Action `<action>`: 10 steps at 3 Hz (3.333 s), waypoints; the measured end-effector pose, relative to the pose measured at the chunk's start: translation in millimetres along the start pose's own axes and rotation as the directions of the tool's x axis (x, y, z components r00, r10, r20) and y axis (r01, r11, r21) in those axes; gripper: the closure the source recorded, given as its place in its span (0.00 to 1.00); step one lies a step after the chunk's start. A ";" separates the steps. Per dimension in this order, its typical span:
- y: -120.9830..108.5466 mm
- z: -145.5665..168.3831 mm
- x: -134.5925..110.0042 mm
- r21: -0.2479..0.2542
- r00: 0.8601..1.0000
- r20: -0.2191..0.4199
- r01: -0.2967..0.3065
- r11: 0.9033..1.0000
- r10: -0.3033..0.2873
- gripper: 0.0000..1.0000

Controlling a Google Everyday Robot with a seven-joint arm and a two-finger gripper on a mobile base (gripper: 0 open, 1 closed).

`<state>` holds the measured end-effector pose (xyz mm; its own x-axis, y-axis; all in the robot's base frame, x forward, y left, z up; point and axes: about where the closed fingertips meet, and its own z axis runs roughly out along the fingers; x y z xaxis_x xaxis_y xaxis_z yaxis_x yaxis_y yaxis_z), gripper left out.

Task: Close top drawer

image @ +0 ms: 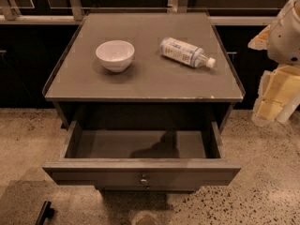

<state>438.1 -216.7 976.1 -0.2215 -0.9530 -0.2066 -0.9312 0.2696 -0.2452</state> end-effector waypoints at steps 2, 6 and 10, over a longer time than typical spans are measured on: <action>6.4 4.4 4.1 0.012 1.000 0.015 -0.011 1.000 0.011 0.00; 159.6 237.8 25.3 -0.213 0.901 0.269 -0.291 0.933 0.342 0.00; 185.8 269.6 28.8 -0.287 0.891 0.237 -0.317 0.904 0.388 0.81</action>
Offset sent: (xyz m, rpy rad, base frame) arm -0.0136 -0.0055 -0.0213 0.0342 -0.0120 -0.0224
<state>336.7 -156.8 669.2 -0.4899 -0.7116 -0.5037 -0.8544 0.5066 0.1154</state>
